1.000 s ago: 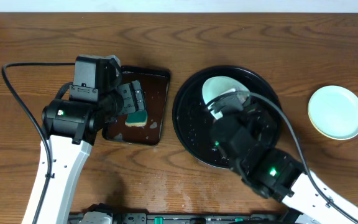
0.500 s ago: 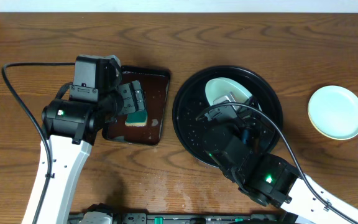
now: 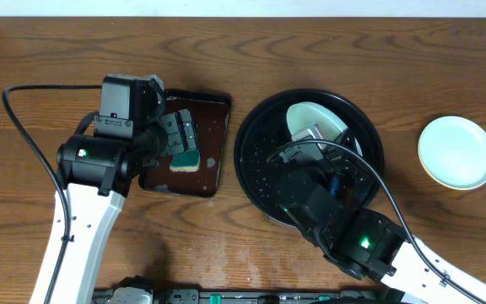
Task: Clean dirty plates on tray and stack at the side
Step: 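Lift the second pale green plate with the right gripper, tilting it up, then carry the plate right and lower it onto the plate stack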
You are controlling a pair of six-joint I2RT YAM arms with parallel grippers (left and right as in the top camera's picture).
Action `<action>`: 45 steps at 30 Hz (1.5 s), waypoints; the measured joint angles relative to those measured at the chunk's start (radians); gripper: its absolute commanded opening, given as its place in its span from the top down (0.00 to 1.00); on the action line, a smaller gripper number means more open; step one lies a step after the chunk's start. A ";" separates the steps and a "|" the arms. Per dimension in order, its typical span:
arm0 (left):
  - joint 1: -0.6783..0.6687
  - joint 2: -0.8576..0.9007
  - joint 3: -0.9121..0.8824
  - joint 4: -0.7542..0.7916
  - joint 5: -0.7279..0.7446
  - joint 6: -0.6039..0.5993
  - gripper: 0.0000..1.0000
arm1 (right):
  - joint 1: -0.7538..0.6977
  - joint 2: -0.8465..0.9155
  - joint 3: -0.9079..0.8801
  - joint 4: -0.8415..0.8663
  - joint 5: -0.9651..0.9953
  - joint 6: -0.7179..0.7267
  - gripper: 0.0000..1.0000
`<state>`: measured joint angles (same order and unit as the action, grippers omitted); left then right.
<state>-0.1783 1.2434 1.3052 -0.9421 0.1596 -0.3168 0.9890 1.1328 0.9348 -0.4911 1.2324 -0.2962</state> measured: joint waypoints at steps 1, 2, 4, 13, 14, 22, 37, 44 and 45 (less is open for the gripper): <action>0.000 0.000 0.000 0.000 0.000 0.000 0.12 | 0.000 0.000 0.000 0.007 0.000 0.000 0.99; 0.000 0.000 0.000 0.000 0.000 0.000 0.12 | 0.000 0.000 0.000 0.015 0.001 -0.001 0.99; 0.000 0.000 0.000 0.000 0.000 0.000 0.12 | 0.000 0.000 0.000 0.027 0.002 0.000 0.99; 0.000 0.000 0.000 0.000 0.000 0.000 0.12 | -0.036 0.002 0.001 0.016 -0.103 0.058 0.99; 0.000 0.000 0.000 0.000 0.000 0.000 0.12 | -0.049 0.005 0.001 -0.010 -0.129 0.067 0.99; 0.000 0.000 0.000 0.000 0.000 0.000 0.12 | -0.299 0.033 0.001 -0.124 -0.356 0.294 0.99; 0.000 0.000 0.000 0.000 0.000 0.000 0.12 | -1.463 0.152 0.003 -0.013 -1.211 0.590 0.99; 0.000 0.000 0.000 0.000 0.000 0.000 0.12 | -1.638 0.351 0.003 0.090 -1.292 0.676 0.63; 0.000 0.000 0.000 0.000 0.000 0.000 0.12 | -1.640 0.370 0.003 0.105 -1.300 0.681 0.54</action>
<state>-0.1787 1.2434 1.3056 -0.9421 0.1596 -0.3168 -0.6514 1.5032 0.9379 -0.3862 -0.0673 0.3851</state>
